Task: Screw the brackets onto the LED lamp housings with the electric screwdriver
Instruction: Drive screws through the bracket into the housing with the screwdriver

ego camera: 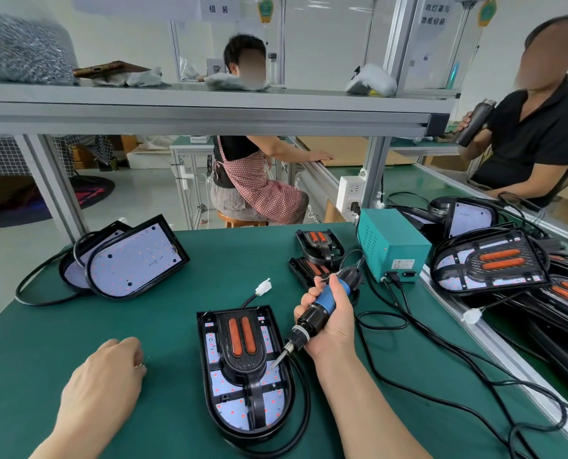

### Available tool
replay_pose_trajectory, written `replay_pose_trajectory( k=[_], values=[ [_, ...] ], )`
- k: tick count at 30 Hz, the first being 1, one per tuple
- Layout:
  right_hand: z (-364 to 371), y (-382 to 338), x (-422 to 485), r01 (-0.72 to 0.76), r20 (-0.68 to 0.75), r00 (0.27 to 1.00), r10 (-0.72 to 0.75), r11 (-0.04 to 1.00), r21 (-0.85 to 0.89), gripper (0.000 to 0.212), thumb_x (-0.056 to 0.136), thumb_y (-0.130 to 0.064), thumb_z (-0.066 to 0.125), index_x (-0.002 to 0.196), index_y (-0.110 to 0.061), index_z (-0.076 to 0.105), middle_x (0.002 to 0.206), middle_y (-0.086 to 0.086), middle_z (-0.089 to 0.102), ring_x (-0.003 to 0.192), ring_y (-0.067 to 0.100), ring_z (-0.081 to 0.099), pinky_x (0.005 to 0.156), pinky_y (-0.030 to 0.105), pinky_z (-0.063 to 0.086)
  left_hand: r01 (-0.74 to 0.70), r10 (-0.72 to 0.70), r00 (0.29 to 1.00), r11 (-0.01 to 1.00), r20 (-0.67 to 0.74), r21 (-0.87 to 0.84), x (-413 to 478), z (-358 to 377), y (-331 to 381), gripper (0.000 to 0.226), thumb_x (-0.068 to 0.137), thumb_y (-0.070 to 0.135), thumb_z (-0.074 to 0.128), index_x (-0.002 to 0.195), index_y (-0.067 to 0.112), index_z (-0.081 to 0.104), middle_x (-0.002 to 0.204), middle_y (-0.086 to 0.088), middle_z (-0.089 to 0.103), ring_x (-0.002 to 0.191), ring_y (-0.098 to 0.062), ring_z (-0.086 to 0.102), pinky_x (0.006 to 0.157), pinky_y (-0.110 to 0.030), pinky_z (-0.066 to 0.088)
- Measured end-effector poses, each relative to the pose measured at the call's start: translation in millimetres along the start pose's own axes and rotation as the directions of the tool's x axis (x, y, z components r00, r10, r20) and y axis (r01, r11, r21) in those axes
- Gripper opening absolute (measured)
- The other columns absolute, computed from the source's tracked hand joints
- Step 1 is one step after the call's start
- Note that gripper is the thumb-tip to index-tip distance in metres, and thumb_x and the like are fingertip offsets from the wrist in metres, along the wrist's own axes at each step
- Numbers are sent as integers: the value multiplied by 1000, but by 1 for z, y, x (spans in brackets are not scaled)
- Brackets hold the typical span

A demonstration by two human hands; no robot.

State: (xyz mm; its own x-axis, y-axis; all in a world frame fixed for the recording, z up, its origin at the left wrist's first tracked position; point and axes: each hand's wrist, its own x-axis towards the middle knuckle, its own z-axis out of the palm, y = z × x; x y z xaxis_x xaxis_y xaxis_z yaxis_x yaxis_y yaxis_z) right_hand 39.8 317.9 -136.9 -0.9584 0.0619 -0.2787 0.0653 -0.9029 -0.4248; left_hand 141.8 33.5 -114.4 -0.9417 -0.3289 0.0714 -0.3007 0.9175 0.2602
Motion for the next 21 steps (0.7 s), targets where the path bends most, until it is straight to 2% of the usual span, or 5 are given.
replay_pose_trajectory(
  k=[10, 16, 21],
  values=[
    [1, 0, -2, 16, 11, 1000, -16, 1000, -15, 38, 74, -39, 77, 98, -14, 62, 67, -3, 56, 50, 10, 53, 45, 21, 38, 55, -54, 996, 999, -67, 1, -2, 2, -3, 23, 93, 26, 62, 72, 25, 53, 77, 7, 56, 74, -24, 56, 64, -34, 45],
    [0, -1, -4, -4, 6, 1000, 4, 1000, -4, 36, 91, -43, 66, 106, -11, 59, 69, -2, 56, 52, 11, 52, 43, 22, 39, 50, -51, 995, 999, -87, -17, -3, 4, -4, 23, 95, 25, 58, 74, 24, 50, 78, 6, 53, 73, -26, 55, 63, -34, 43],
    [2, 0, -5, -10, 19, 1000, 11, 999, -37, 36, 93, -43, 64, 109, -11, 59, 70, -2, 58, 53, 12, 55, 42, 22, 40, 56, -75, 984, 992, -165, -114, -7, 1, 4, 25, 95, 17, 59, 74, 20, 46, 69, 2, 54, 63, -30, 51, 58, -37, 39]
  ],
)
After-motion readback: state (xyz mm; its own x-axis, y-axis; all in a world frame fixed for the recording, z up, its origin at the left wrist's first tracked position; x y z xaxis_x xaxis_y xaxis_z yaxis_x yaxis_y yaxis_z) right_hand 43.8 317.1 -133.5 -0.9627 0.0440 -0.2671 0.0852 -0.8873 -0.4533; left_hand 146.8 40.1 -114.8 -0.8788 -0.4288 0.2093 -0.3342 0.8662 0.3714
